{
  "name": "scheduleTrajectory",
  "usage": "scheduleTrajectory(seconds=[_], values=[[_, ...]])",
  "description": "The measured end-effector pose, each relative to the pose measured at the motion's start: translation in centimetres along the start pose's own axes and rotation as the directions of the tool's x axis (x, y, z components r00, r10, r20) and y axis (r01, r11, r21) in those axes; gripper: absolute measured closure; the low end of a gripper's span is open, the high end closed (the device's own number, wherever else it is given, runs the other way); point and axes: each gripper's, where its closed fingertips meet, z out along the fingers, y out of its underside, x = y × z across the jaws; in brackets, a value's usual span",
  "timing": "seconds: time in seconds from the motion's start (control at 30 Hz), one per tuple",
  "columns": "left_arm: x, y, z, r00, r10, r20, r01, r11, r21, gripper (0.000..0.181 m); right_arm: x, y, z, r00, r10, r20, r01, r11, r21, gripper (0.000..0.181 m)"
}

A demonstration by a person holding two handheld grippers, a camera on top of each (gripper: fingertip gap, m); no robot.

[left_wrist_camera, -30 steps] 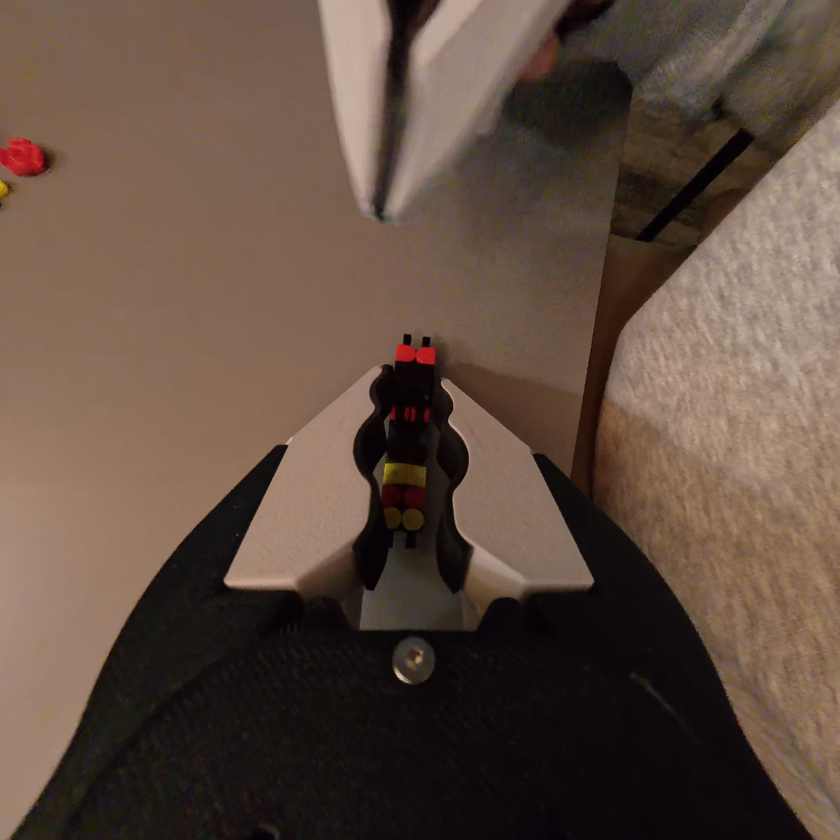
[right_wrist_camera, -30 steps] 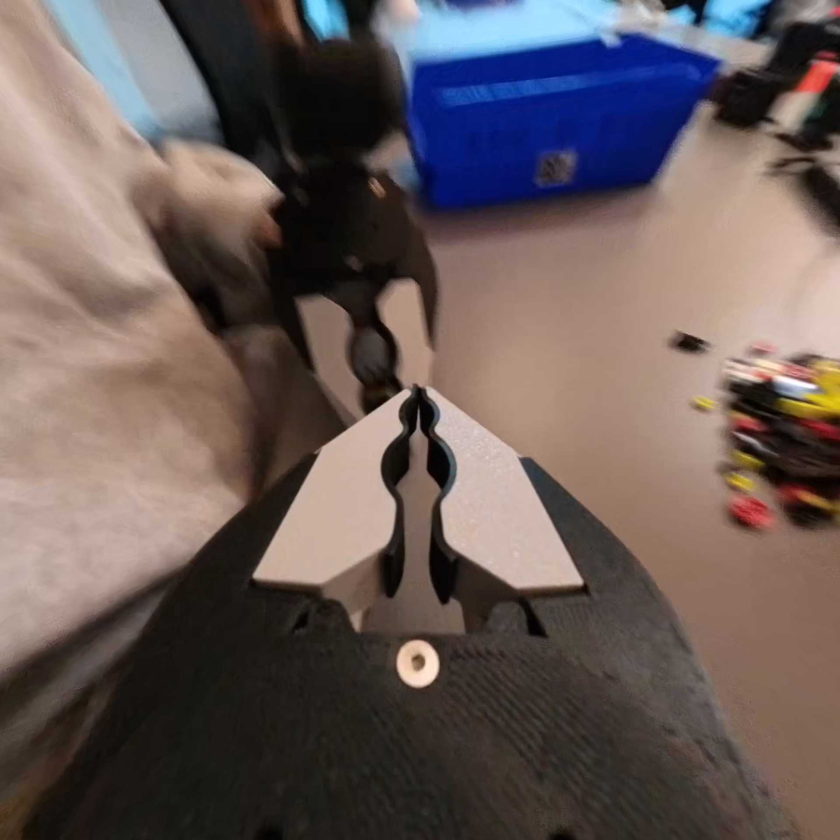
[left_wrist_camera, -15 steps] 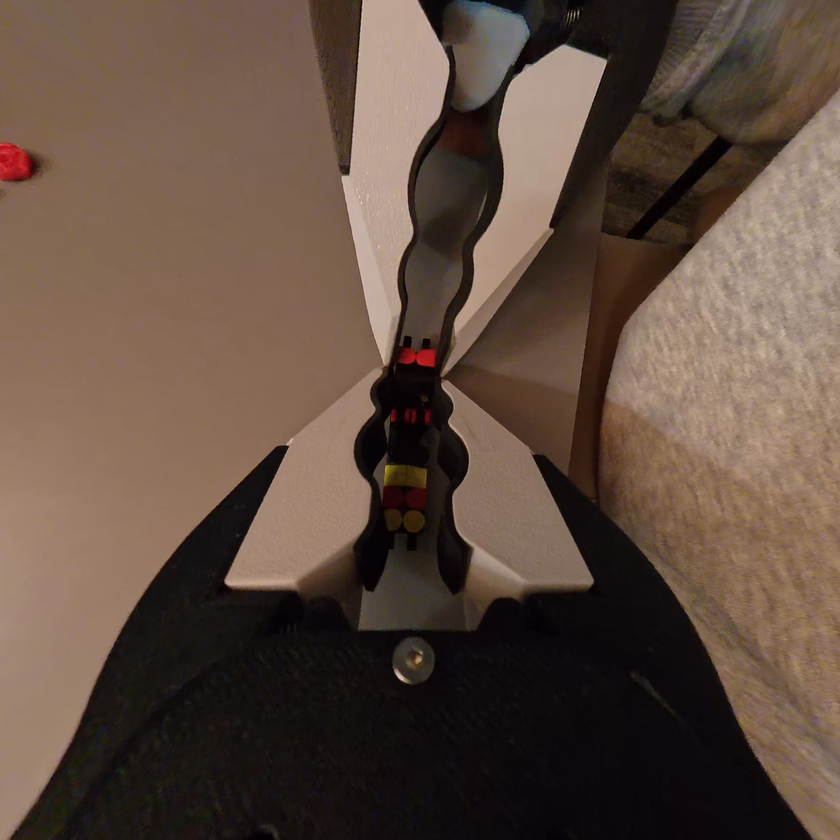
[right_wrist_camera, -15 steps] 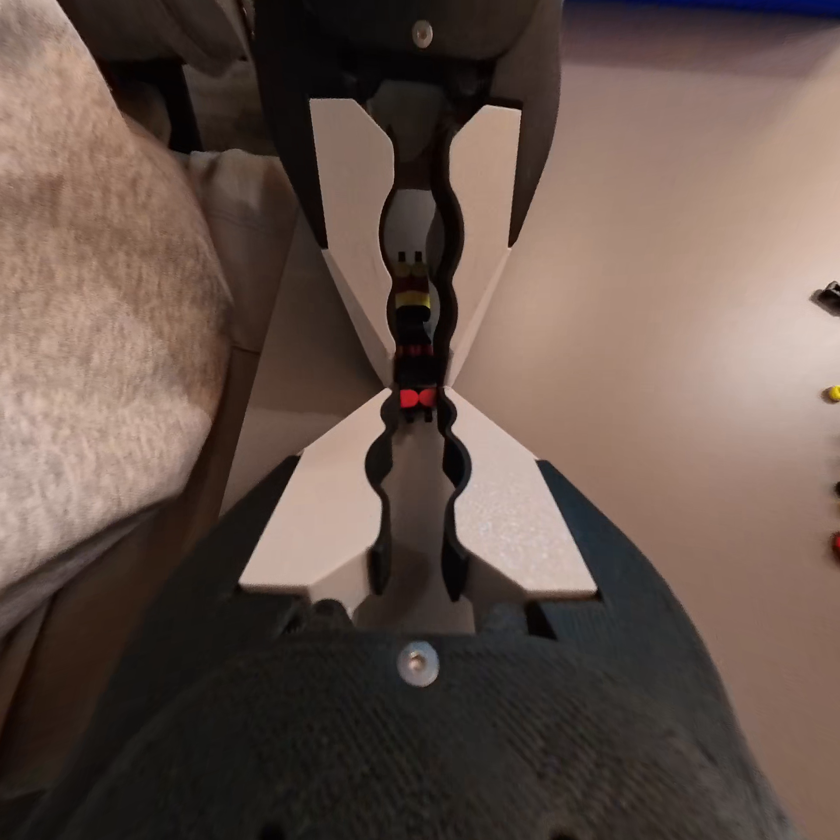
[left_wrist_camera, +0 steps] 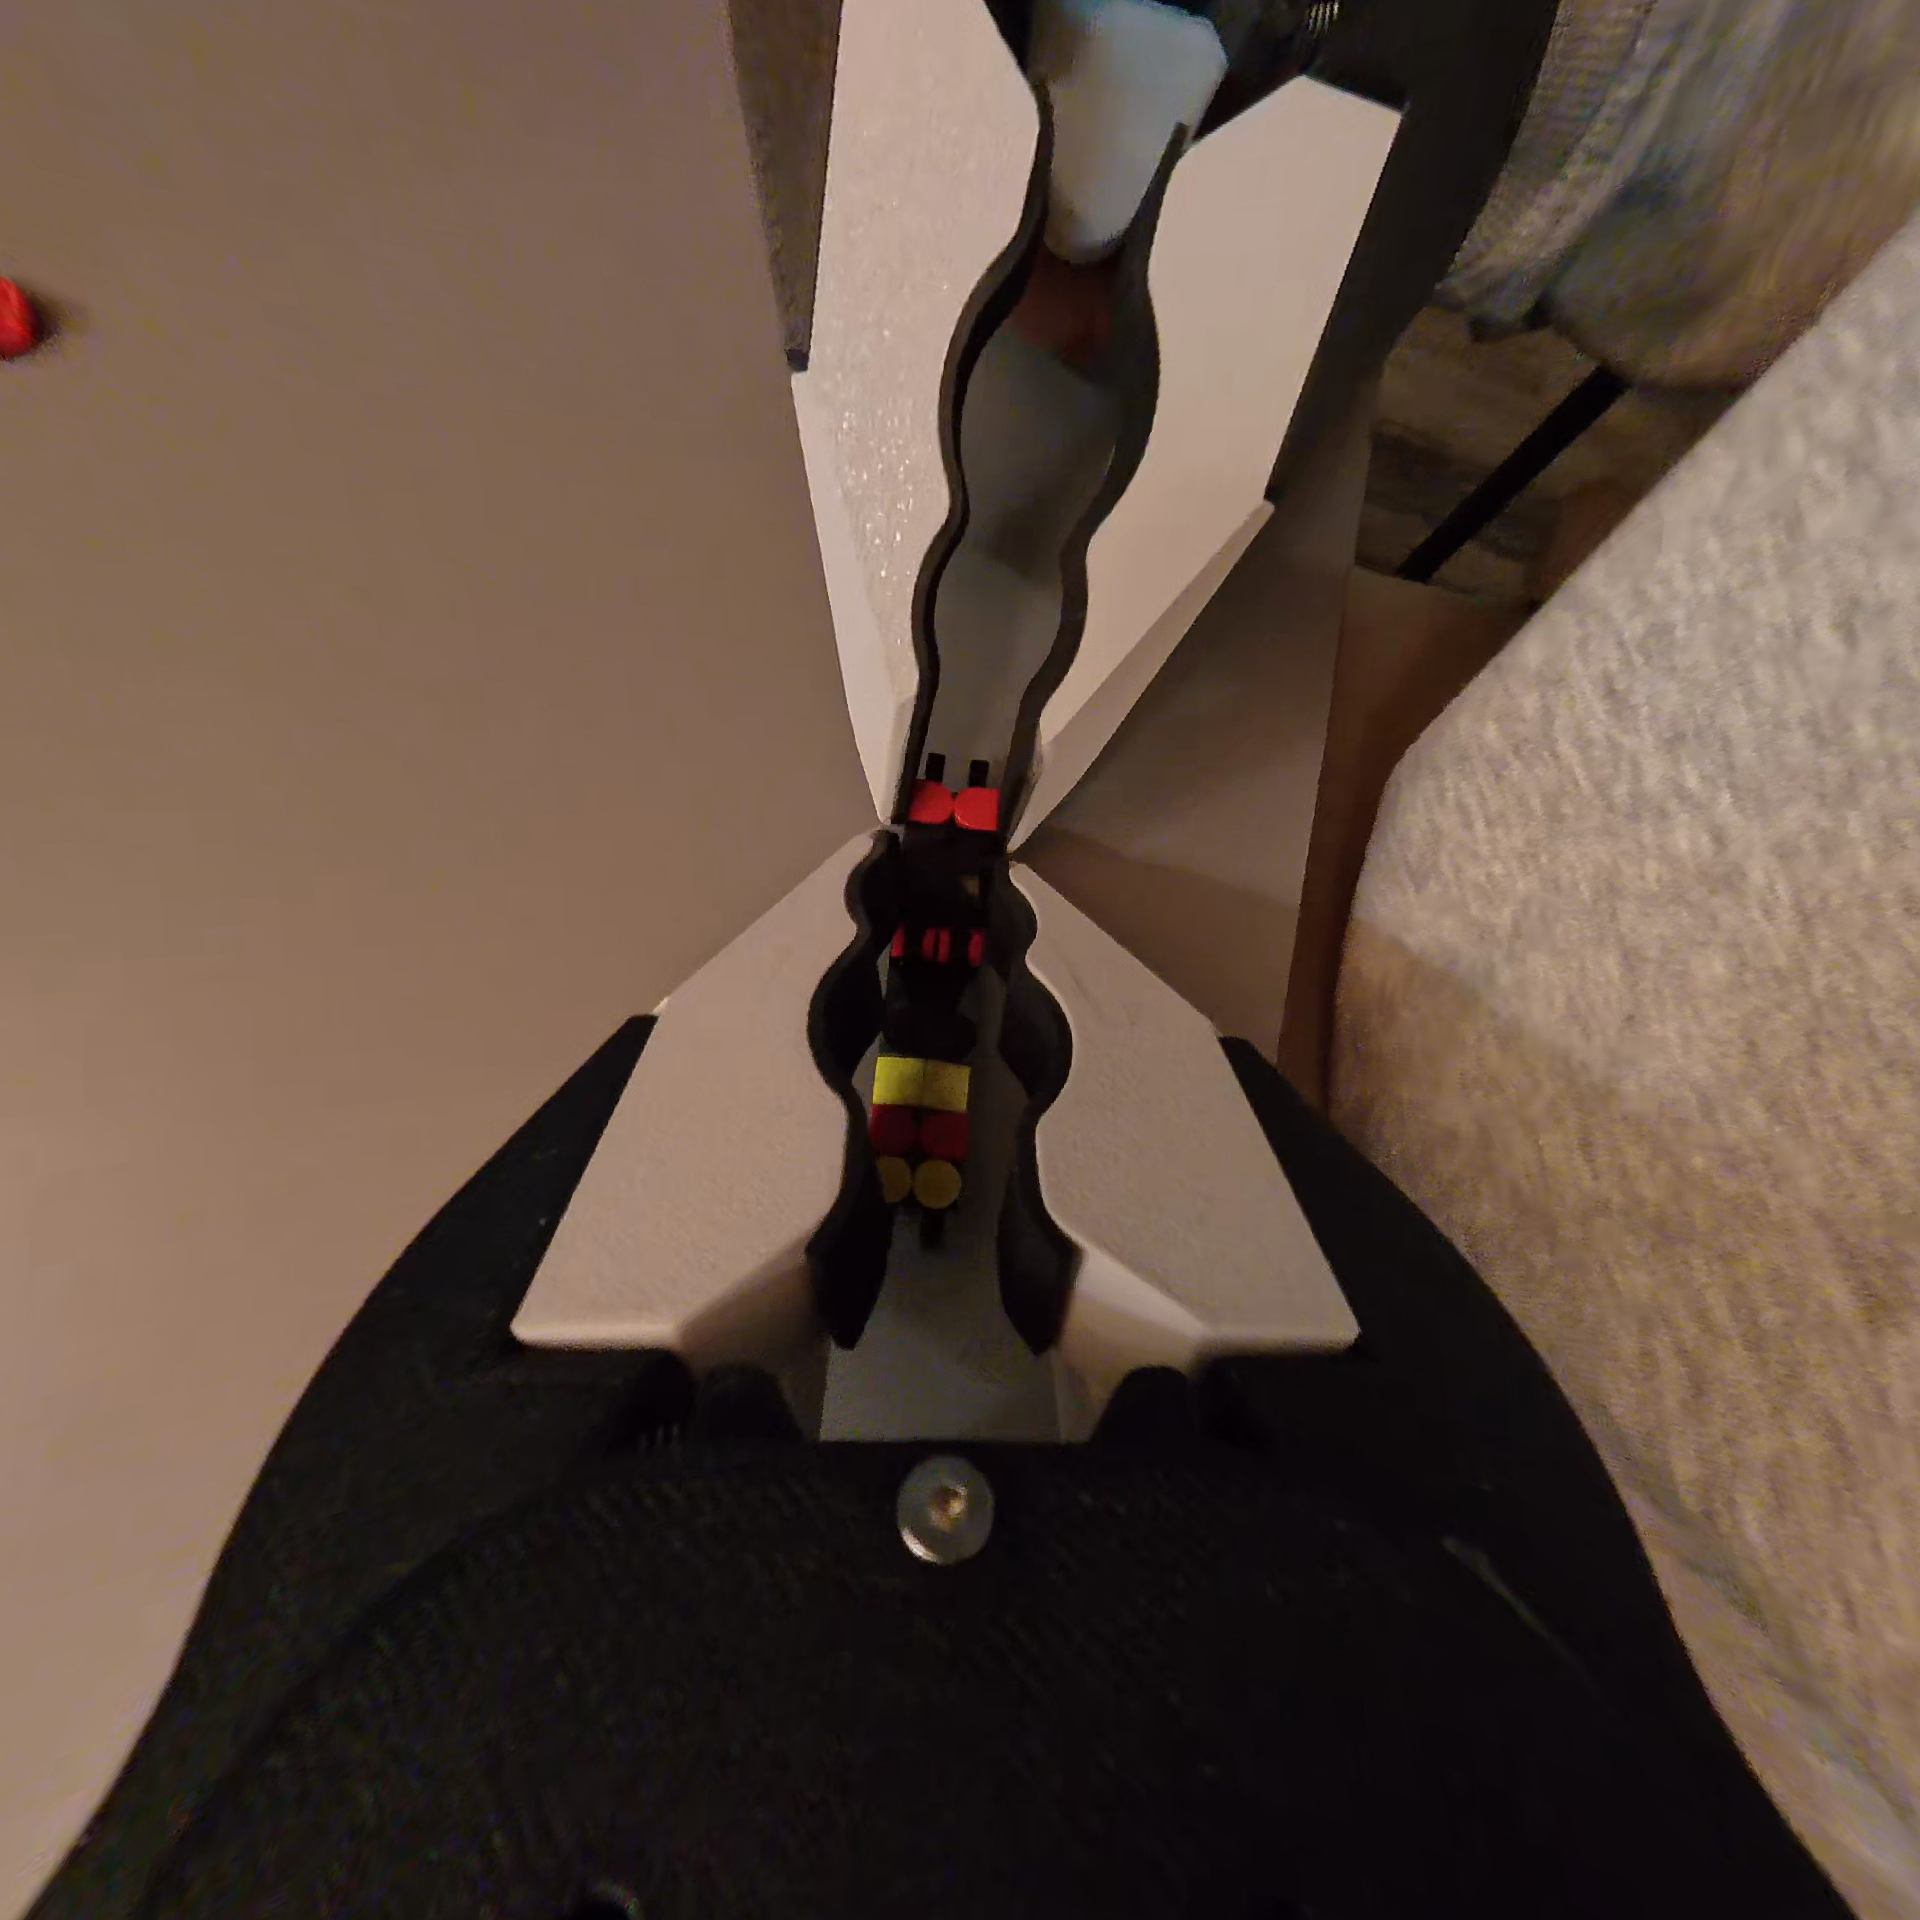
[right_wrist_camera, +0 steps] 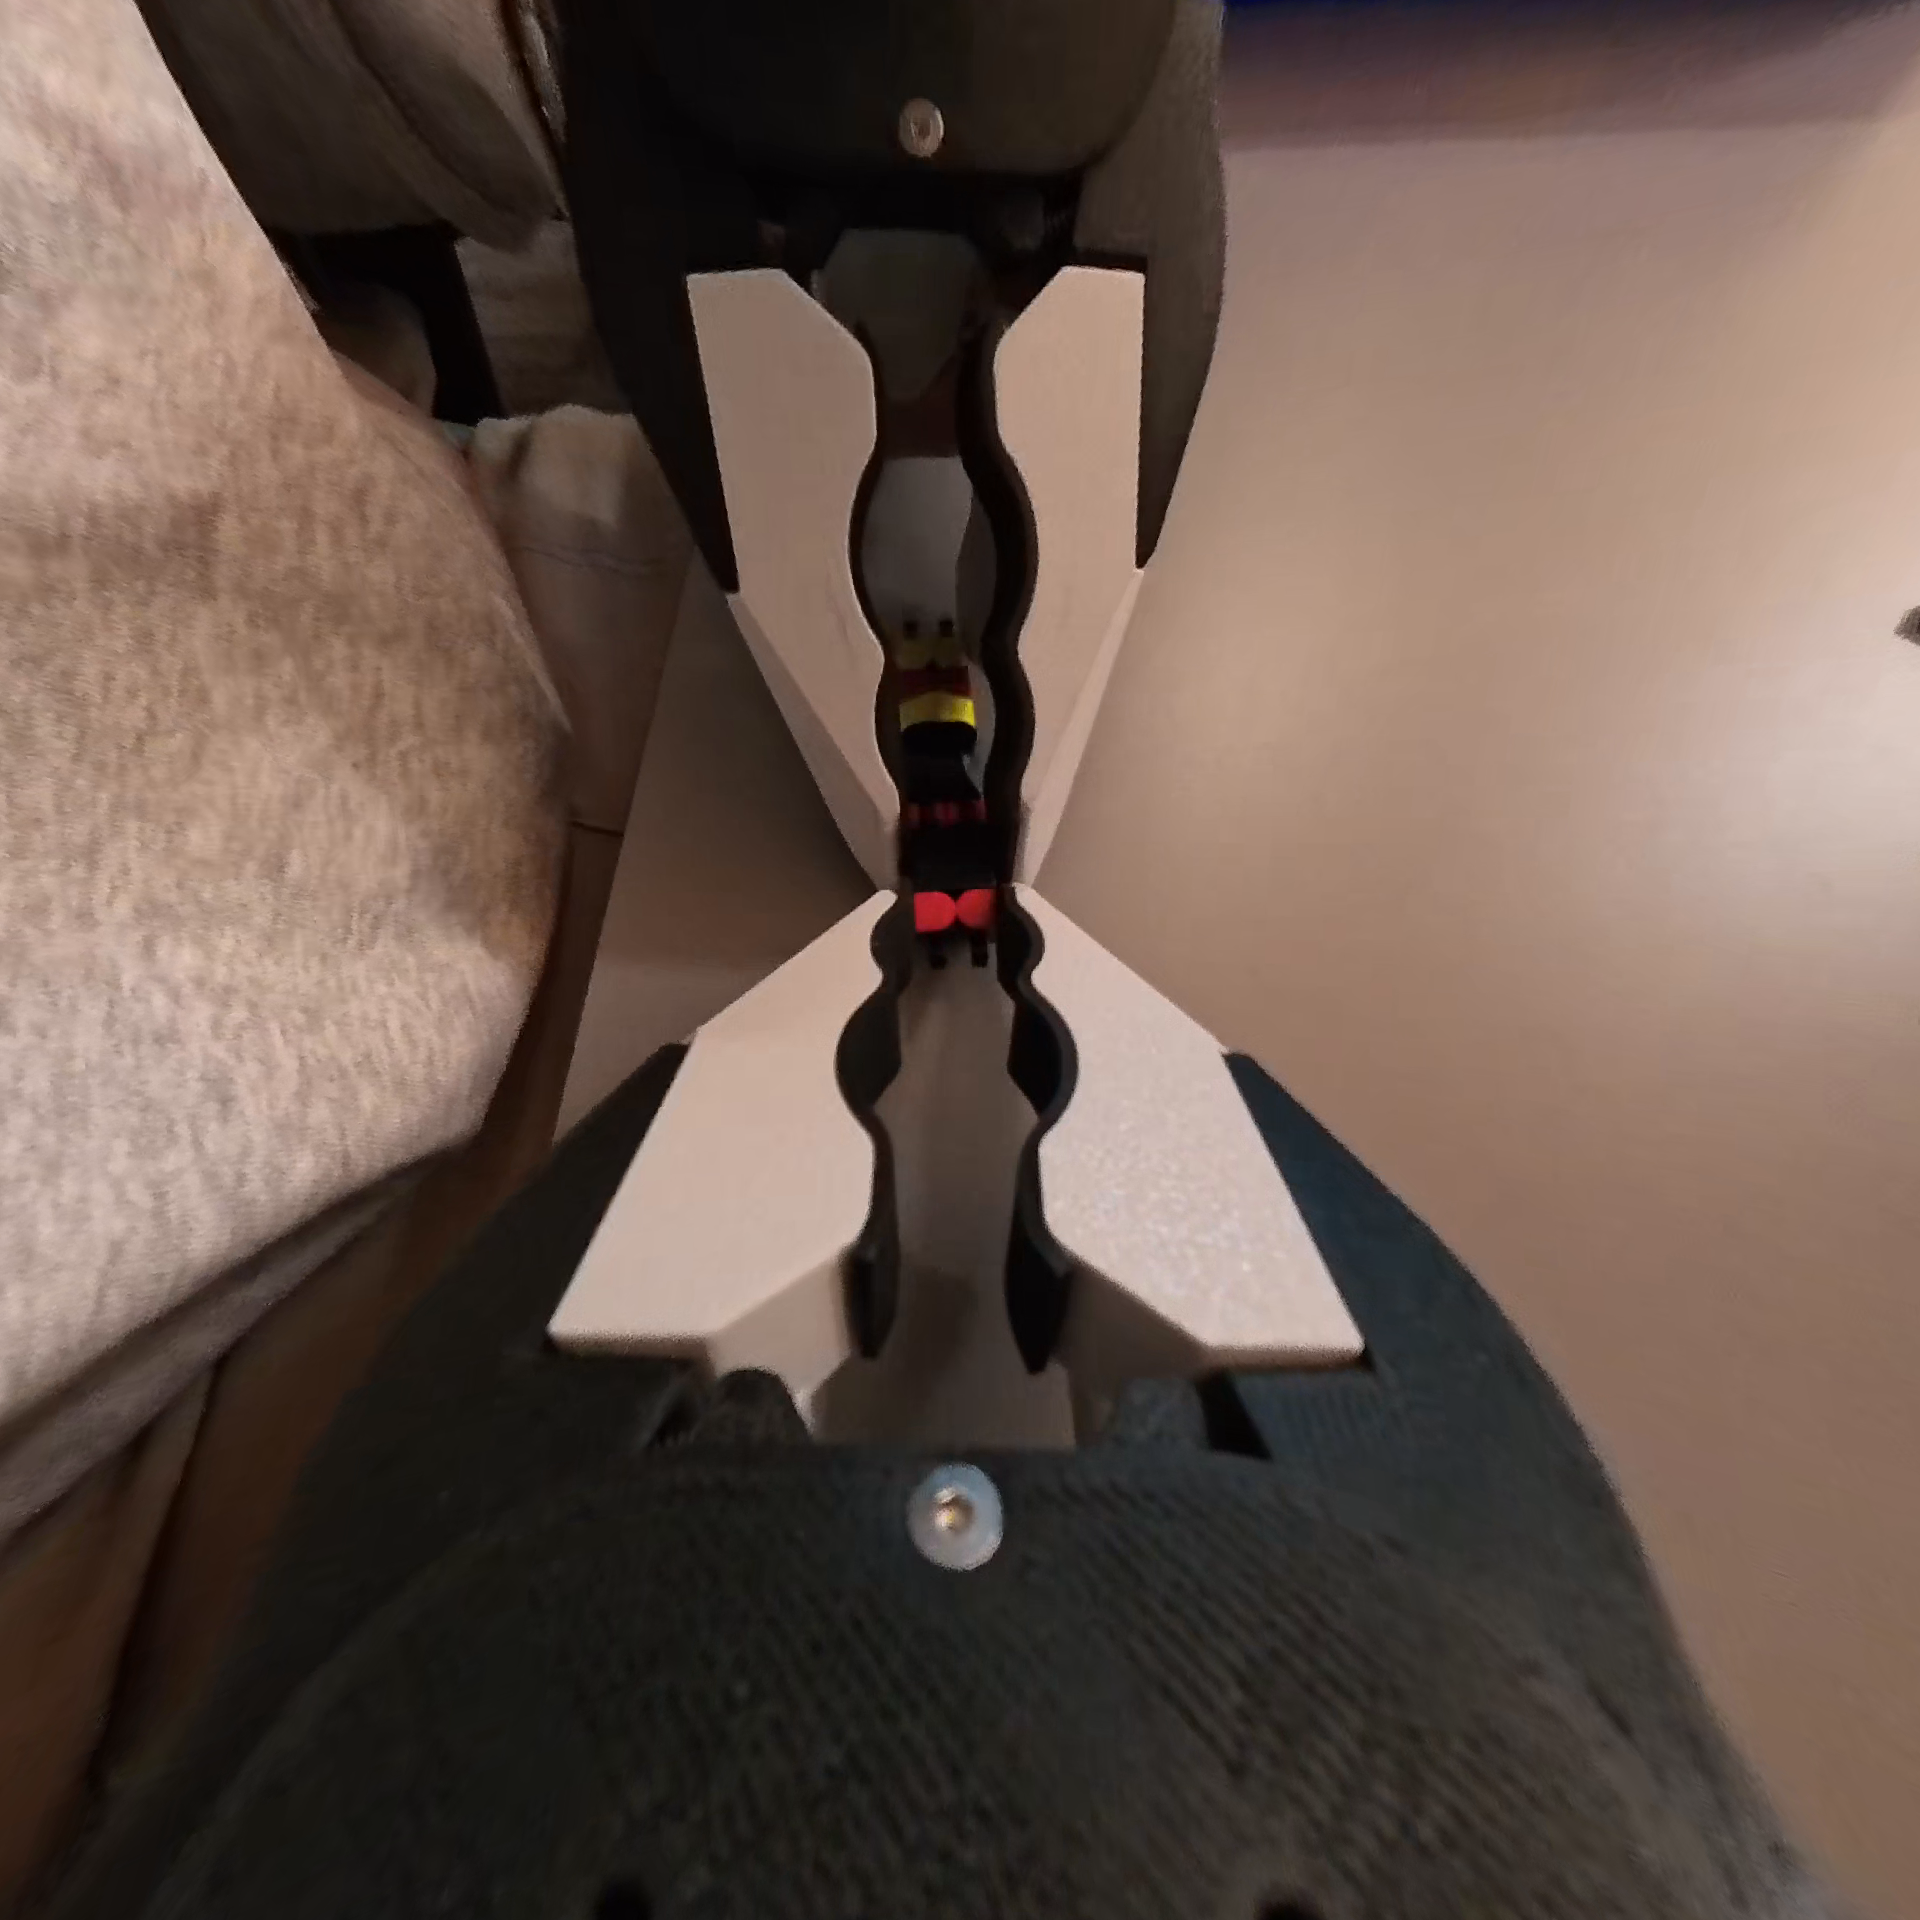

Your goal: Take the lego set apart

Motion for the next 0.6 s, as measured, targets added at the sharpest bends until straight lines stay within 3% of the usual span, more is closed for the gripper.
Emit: scheduleTrajectory(seconds=[0.03, 0.53, 0.6], values=[[0.0, 0.0, 0.0, 1.0, 0.01, 0.01, -0.01, 1.0, -0.003, 0.16, 0.0, 0.0, 0.0, 1.0, 0.003, 0.001, -0.003, 1.0, 0.001, 0.169], [-0.2, 0.1, 0.2, 0.998, 0.024, 0.054, -0.023, 1.0, -0.006, 0.159, -0.2, -0.1, -0.7, 0.999, 0.037, 0.016, -0.038, 0.999, 0.028, 0.169], [-0.3, 0.1, 0.2, 0.998, 0.021, 0.053, -0.02, 1.0, -0.008, 0.159, -0.2, -0.5, -1.2, 0.998, 0.052, 0.021, -0.053, 0.997, 0.049, 0.177]])
